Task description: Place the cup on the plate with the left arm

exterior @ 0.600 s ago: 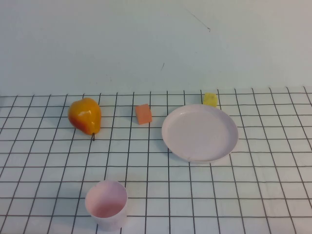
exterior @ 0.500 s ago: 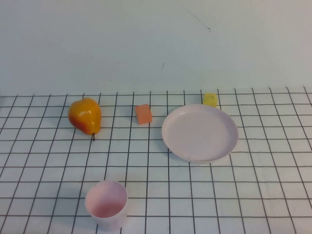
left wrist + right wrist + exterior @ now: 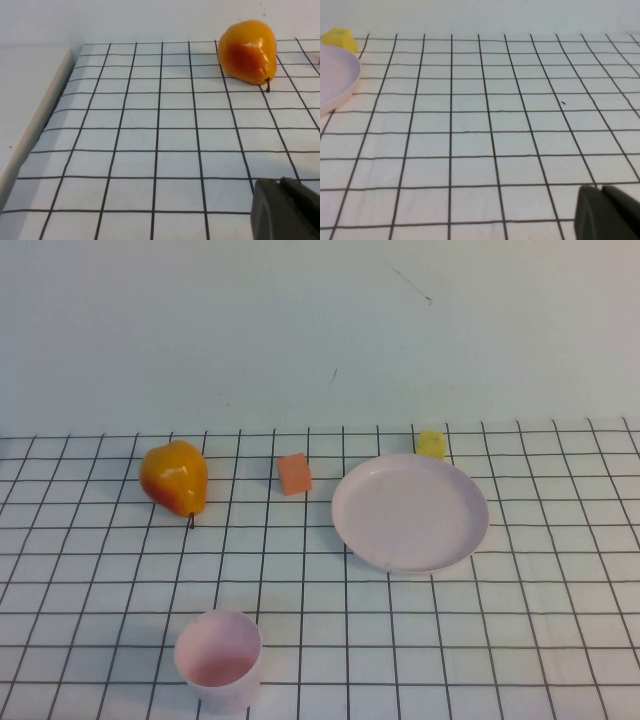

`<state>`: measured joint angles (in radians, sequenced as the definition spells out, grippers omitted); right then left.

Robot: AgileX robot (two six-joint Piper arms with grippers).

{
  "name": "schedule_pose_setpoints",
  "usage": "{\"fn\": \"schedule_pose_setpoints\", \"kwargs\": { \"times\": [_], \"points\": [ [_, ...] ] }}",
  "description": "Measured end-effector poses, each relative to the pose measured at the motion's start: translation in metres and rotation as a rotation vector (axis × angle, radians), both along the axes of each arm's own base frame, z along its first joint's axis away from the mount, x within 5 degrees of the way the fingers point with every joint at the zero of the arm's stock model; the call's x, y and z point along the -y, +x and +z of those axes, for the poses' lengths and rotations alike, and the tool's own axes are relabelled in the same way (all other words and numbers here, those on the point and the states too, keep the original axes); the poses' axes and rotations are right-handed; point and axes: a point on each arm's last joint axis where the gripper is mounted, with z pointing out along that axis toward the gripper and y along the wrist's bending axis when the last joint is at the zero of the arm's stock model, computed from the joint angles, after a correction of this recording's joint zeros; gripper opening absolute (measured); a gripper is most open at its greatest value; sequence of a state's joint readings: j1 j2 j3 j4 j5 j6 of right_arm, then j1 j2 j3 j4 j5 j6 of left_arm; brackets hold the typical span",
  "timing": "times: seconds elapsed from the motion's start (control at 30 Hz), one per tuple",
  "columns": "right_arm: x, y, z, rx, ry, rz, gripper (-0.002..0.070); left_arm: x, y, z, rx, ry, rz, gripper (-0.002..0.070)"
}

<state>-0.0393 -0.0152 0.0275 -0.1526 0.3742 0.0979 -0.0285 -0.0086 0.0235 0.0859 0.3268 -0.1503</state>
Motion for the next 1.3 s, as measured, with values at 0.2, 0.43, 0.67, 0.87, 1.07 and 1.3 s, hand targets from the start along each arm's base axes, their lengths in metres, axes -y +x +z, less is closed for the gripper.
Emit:
{"fn": "schedule_pose_setpoints", "kwargs": {
  "times": [0.2, 0.43, 0.67, 0.87, 1.07, 1.3],
  "points": [
    [0.0, 0.0, 0.0, 0.0, 0.0, 0.0, -0.0002, 0.001, 0.003, 0.011, 0.14, 0.006, -0.013, -0.0002],
    [0.0, 0.0, 0.0, 0.0, 0.0, 0.0, -0.0002, 0.004, 0.003, 0.038, 0.437, 0.008, -0.04, -0.0002],
    [0.0, 0.0, 0.0, 0.0, 0.0, 0.0, -0.0002, 0.005, 0.001, 0.049, 0.562, 0.007, -0.052, -0.0002],
    [0.0, 0.0, 0.0, 0.0, 0.0, 0.0, -0.0002, 0.003, 0.0, 0.051, 0.581, -0.114, -0.036, -0.0002],
    [0.0, 0.0, 0.0, 0.0, 0.0, 0.0, -0.0002, 0.002, -0.004, 0.074, 0.546, -0.29, -0.016, -0.0002],
    [0.0, 0.0, 0.0, 0.0, 0.002, 0.0, -0.0002, 0.004, -0.014, 0.144, 0.421, -0.218, -0.032, -0.0002]
  ]
}}
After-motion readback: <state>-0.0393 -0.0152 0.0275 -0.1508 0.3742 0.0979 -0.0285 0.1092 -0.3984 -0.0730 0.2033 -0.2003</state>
